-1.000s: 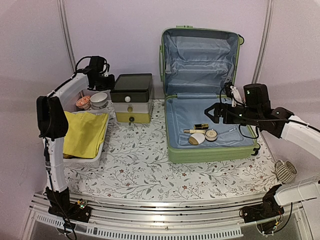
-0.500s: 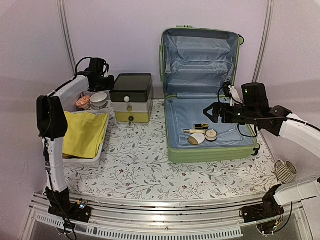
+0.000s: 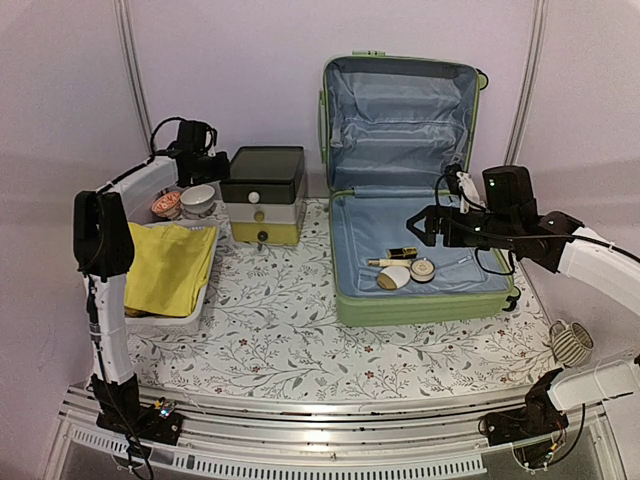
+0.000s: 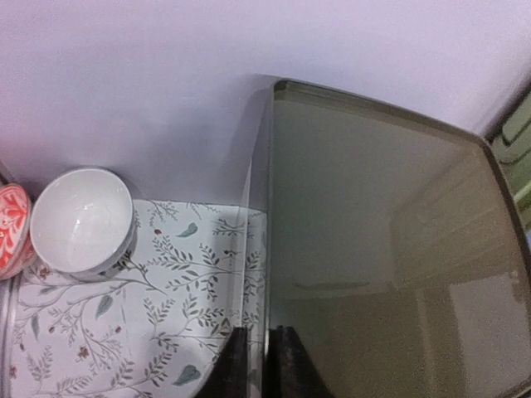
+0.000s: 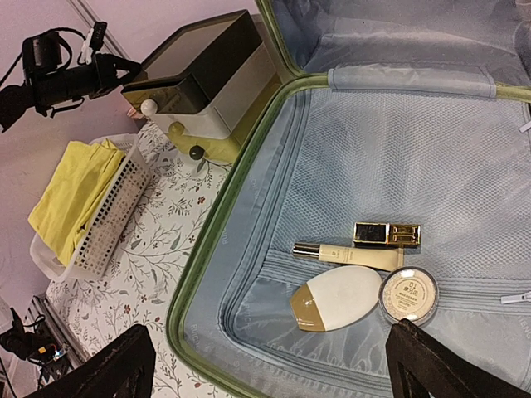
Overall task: Open, take out, and arrange the luggage
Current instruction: Move the storage box to the center of the board.
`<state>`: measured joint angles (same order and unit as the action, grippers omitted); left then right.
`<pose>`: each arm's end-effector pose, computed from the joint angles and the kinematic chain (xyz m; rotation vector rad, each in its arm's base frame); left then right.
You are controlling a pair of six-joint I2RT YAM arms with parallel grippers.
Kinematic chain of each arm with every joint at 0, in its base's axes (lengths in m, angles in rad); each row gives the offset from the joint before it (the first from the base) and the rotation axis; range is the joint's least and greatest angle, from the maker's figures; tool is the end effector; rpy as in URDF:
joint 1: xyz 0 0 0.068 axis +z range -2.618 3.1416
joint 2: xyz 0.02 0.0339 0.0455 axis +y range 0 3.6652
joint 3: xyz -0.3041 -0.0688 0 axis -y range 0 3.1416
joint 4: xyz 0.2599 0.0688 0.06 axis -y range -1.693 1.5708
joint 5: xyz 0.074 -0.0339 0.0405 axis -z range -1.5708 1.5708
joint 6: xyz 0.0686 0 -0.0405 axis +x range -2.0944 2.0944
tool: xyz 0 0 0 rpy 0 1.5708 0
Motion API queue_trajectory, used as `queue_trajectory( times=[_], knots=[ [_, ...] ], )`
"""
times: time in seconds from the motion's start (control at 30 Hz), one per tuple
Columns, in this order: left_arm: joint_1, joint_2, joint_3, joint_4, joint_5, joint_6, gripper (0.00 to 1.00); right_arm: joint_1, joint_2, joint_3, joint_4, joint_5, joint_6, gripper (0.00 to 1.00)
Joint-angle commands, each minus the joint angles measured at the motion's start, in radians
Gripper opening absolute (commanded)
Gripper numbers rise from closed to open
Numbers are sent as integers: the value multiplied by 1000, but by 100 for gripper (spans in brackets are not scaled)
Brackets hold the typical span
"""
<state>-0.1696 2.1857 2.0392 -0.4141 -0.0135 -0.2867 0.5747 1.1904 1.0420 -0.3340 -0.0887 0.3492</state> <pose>0.5739 -0.0973 0.3075 -0.1333 2.1378 -0.2538 0.2477 0.1677 0.3507 -0.2947 2.0972 0.6551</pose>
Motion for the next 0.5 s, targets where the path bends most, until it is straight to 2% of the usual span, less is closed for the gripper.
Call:
queue_trajectory(
  times=[0.0,0.07,0.13,0.2,0.27,0.47],
  knots=[
    [9,-35,-67,55,4,-24,37,-6,3,19,-1,5,-10,99],
    [13,-66,-96,72,10,-26,55,-6,3,18,0,2,-10,99],
    [21,-71,-94,77,46,-32,68,-6,5,18,0,1,-10,99],
    [36,-47,-53,55,99,-47,74,-4,6,19,1,0,-10,99],
    [52,0,14,-1,142,-65,72,-5,8,19,2,-3,-9,99],
    [84,170,213,-164,288,-85,58,-6,3,16,3,-7,-7,99]
  ],
)
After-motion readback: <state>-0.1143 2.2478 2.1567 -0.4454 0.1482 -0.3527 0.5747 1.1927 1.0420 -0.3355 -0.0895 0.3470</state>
